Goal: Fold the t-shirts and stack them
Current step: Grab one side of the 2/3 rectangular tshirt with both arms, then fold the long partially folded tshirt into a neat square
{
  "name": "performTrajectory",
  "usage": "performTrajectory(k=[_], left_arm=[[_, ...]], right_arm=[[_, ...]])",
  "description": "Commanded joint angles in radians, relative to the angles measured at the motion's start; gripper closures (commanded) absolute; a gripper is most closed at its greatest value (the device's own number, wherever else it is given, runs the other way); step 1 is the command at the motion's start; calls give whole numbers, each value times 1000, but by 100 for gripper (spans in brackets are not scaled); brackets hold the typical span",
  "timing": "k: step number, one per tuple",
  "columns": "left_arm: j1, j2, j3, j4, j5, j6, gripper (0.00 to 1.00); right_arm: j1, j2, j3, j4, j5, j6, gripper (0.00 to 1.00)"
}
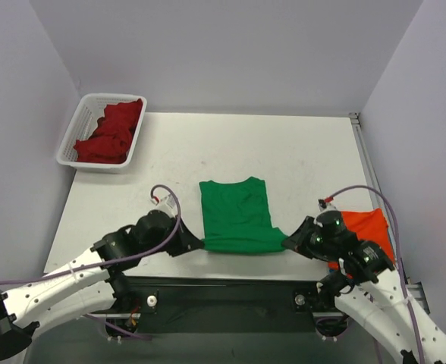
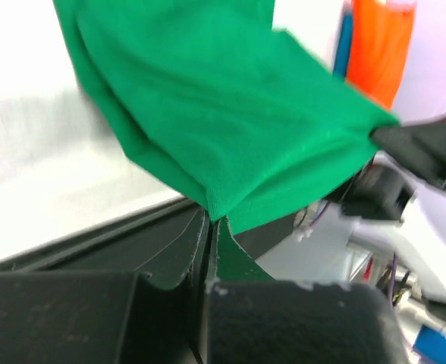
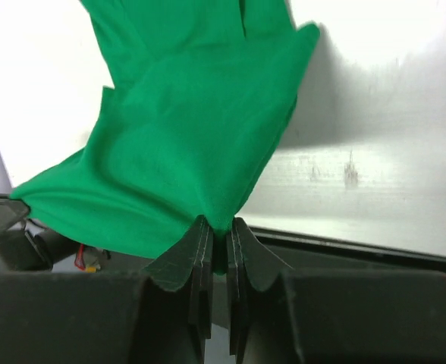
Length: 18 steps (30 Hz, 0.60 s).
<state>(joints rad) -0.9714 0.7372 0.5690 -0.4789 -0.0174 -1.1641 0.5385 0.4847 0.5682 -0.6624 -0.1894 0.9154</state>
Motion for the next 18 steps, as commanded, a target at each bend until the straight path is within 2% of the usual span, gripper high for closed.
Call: performTrajectory(k=[1, 3, 9, 14, 18], left_arm=[[173, 95, 75, -15, 77, 102, 100], [239, 145, 98, 38, 147, 141, 100], [434, 384, 270, 123, 275, 205, 100], [549, 614, 412, 178, 346, 219, 100], [625, 808, 501, 224, 382, 222, 100]], right_arm=[[-11, 170, 93, 27, 146, -91, 99], [-21, 307, 160, 53, 150, -130, 99], [-216, 630, 323, 156, -16, -239, 100], [-320, 885, 554, 172, -102, -283, 100], [-351, 1165, 755, 176, -156, -303, 99]])
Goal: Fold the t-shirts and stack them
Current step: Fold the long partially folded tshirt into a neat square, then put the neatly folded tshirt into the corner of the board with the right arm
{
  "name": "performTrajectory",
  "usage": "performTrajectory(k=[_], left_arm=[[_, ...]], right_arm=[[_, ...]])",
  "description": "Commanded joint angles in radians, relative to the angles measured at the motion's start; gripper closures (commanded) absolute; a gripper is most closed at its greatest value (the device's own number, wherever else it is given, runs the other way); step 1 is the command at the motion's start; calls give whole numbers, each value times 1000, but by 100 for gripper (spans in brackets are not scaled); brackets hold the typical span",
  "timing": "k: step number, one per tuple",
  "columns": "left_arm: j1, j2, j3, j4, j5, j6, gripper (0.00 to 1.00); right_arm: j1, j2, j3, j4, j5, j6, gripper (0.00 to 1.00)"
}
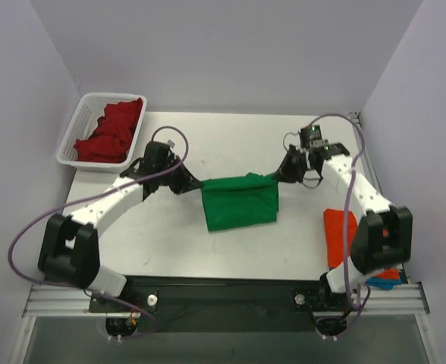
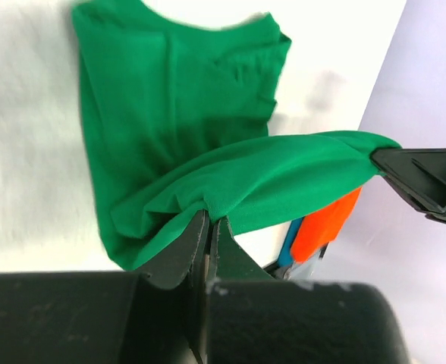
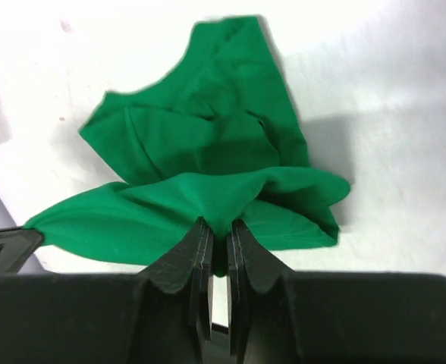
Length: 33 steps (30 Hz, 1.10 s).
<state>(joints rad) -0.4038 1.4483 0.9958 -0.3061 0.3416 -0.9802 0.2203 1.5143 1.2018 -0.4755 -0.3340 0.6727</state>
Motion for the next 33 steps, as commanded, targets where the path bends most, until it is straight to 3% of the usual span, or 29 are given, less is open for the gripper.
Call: performTrajectory(k=[1, 4, 7, 8, 9, 10, 11, 12, 15, 18, 22, 23, 25, 26, 29, 33], left_arm=[[91, 131, 99, 55, 28, 43, 100], [134, 258, 188, 65, 31, 66, 100], [172, 378, 275, 70, 25, 100, 100], [195, 408, 294, 68, 23, 103, 88], [209, 431, 299, 112, 58, 101, 59], [226, 451, 291, 131, 65, 94, 44], [250, 452, 285, 156, 68, 92, 36], [263, 446, 279, 182, 76, 94, 29], [281, 411, 282, 161, 74, 115, 25], [264, 365, 262, 133, 31, 117, 27], [186, 295, 261, 32, -110, 167, 37], [171, 279, 257, 18, -140, 179, 48], [123, 258, 251, 12, -180, 192, 58], [105, 261, 257, 12, -187, 204, 65], [68, 332, 319, -19, -182, 216, 73], [59, 446, 349, 21, -184, 236, 74]], right_arm=[[-36, 185, 166, -12, -42, -68, 99], [-50, 361, 329, -11, -68, -87, 94], [-56, 526, 510, -11, -111, -104, 68], [-56, 562, 551, -14, -112, -113, 54], [-59, 613, 615, -17, -117, -119, 49], [-61, 627, 633, -20, -109, -125, 44], [-64, 627, 642, -21, -77, -131, 36], [-64, 618, 642, -23, -57, -148, 36], [-58, 551, 573, -14, 1, -179, 35], [-6, 482, 458, 24, 79, -215, 36], [79, 411, 317, 89, 203, -257, 36], [92, 394, 277, 100, 214, -259, 37], [131, 380, 249, 126, 245, -255, 38], [142, 377, 242, 129, 251, -255, 38], [183, 397, 251, 130, 285, -257, 38], [189, 445, 295, 127, 260, -243, 39]])
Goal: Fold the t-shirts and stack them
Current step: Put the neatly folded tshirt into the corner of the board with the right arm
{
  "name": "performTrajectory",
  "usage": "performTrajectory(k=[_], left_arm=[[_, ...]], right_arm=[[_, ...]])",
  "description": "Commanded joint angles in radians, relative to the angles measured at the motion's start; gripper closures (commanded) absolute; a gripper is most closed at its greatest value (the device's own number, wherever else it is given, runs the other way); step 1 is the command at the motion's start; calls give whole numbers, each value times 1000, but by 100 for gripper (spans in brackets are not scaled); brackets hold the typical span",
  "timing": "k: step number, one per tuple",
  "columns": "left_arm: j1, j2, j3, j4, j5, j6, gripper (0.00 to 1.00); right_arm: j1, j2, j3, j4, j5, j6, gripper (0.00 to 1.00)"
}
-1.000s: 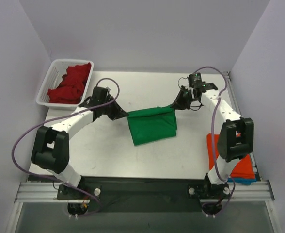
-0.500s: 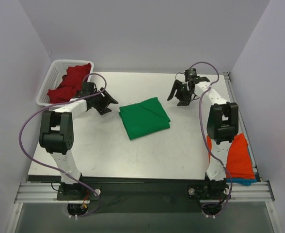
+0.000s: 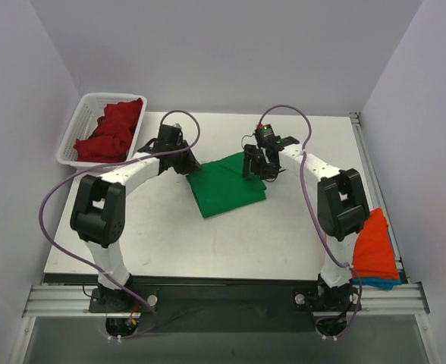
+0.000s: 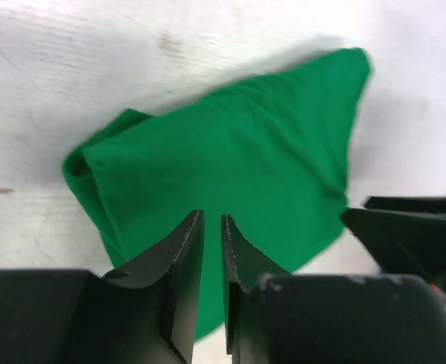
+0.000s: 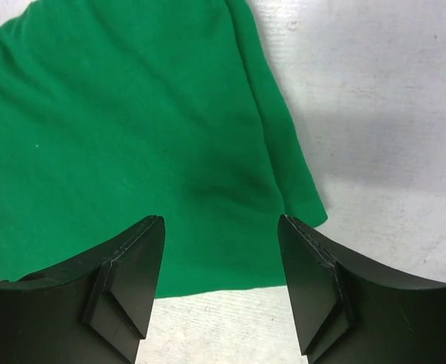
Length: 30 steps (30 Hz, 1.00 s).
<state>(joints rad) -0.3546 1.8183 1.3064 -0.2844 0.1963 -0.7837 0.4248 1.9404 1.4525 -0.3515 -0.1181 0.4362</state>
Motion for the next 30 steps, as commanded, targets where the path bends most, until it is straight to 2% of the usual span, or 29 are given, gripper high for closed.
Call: performTrajectory(k=[1, 4, 7, 16, 20, 30], left_arm=[[9, 91, 47, 2, -43, 43, 74], [32, 162, 69, 7, -70, 57, 74], [65, 240, 105, 4, -25, 52, 78], [62, 297, 111, -12, -5, 60, 78], [48, 311, 106, -18, 22, 84, 78], [-35, 273, 25, 30, 51, 92, 80]], right_arm=[[-21, 28, 57, 0, 43, -5, 39], [-37, 72, 112, -9, 25, 1, 38], [-46, 130, 158, -41, 5, -4, 39], [-47, 163, 102, -43, -17, 16, 39], [-37, 91, -21, 2, -40, 65, 41], [9, -216, -548, 256, -104, 228, 41]])
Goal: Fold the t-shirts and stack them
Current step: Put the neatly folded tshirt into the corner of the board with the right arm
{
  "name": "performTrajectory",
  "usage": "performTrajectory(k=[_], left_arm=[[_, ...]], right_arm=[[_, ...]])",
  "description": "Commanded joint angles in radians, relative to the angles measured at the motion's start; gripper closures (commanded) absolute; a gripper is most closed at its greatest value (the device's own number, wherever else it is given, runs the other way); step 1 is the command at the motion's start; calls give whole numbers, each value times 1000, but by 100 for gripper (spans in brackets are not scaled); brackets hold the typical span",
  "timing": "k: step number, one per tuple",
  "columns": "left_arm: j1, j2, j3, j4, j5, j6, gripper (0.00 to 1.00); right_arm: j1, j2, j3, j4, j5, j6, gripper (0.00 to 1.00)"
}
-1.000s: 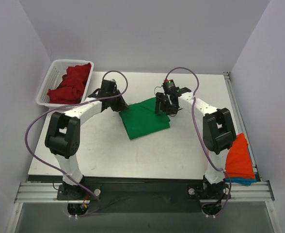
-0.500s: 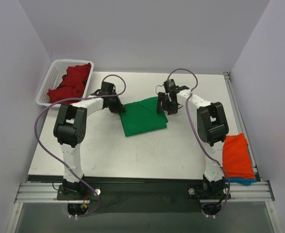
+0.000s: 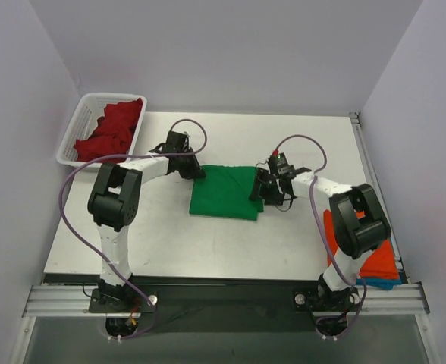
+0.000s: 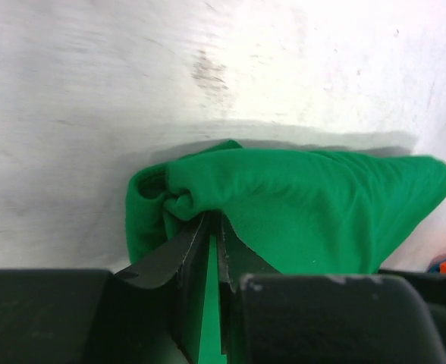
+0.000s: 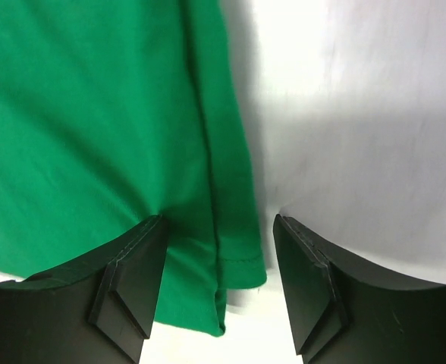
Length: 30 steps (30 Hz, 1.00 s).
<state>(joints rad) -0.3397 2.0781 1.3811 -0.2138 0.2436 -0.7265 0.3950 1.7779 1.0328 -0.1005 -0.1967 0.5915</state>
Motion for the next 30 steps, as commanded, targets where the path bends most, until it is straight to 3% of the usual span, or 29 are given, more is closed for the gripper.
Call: performTrajectory(k=[1, 5, 10, 18, 25, 30], left_arm=[[-58, 11, -53, -42, 8, 36, 80], [-108, -16, -77, -29, 19, 30, 80], [-124, -26, -4, -83, 26, 74, 74], [-125, -55, 113, -182, 25, 136, 67], [-125, -174, -20, -248, -197, 90, 66], [-125, -240, -157, -227, -276, 78, 66]], right_arm=[[54, -98, -157, 16, -18, 86, 42], [116, -227, -305, 70, 22, 152, 41], [64, -372, -393, 64, 77, 191, 34], [31, -371, -457, 142, 22, 260, 30], [54, -315, -493, 240, 31, 323, 32], [73, -285, -508, 281, 45, 349, 36]])
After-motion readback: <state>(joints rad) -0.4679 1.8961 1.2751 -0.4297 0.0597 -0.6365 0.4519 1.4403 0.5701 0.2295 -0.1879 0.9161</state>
